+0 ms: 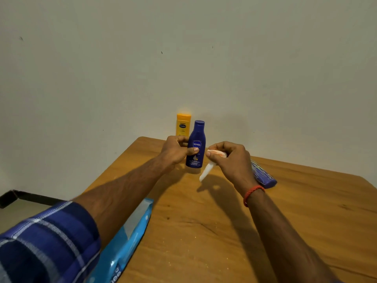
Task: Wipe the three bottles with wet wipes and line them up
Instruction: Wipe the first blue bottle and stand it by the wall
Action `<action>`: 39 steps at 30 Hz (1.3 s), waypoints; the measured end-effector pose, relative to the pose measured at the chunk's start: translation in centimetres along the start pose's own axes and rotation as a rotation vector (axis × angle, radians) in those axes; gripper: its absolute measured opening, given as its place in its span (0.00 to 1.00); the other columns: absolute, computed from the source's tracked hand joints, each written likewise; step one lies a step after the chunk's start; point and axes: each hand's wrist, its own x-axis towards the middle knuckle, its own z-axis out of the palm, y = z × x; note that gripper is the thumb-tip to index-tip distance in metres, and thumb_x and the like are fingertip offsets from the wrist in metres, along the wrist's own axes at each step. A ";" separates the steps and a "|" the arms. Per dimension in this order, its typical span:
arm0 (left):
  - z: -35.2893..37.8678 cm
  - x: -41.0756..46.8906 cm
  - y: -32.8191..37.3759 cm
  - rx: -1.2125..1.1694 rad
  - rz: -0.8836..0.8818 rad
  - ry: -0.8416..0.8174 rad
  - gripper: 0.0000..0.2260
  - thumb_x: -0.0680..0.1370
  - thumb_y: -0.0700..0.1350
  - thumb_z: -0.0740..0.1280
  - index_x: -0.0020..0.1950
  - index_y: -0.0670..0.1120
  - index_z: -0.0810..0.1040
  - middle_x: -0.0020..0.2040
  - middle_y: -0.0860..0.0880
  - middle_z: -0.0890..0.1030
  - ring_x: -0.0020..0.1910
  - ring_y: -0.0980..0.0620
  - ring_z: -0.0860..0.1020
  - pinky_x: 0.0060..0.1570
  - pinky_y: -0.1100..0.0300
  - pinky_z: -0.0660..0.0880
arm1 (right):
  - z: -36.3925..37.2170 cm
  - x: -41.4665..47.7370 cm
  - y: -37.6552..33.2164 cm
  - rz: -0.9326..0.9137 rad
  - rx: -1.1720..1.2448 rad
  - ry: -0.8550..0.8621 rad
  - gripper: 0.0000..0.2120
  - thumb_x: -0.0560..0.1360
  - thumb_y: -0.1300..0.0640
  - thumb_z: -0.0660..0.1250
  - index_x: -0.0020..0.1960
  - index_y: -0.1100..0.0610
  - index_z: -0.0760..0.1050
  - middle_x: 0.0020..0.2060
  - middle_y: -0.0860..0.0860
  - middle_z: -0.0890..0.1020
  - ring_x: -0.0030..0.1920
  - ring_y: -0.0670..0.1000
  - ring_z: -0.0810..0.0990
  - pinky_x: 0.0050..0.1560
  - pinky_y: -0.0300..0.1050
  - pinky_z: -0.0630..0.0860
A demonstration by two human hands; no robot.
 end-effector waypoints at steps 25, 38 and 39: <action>2.1 9.8 -4.8 0.178 0.087 0.135 0.22 0.76 0.45 0.74 0.69 0.48 0.74 0.60 0.49 0.82 0.57 0.45 0.82 0.57 0.41 0.80 | 2.4 3.6 6.1 -0.016 -0.107 0.019 0.11 0.73 0.54 0.74 0.55 0.56 0.84 0.54 0.53 0.81 0.51 0.49 0.77 0.43 0.35 0.74; 3.1 10.7 -3.9 0.298 0.074 0.174 0.12 0.77 0.44 0.72 0.58 0.42 0.81 0.52 0.45 0.83 0.50 0.46 0.84 0.53 0.46 0.82 | 2.4 3.0 7.0 -0.051 -0.082 -0.015 0.08 0.72 0.53 0.75 0.50 0.52 0.84 0.48 0.48 0.81 0.50 0.46 0.78 0.50 0.48 0.82; 3.1 10.8 -4.1 0.308 0.076 0.183 0.11 0.77 0.45 0.72 0.58 0.42 0.81 0.51 0.46 0.83 0.49 0.46 0.84 0.53 0.46 0.82 | 2.5 3.1 7.0 -0.060 -0.088 -0.022 0.08 0.72 0.53 0.75 0.50 0.52 0.84 0.48 0.48 0.82 0.50 0.46 0.79 0.50 0.47 0.82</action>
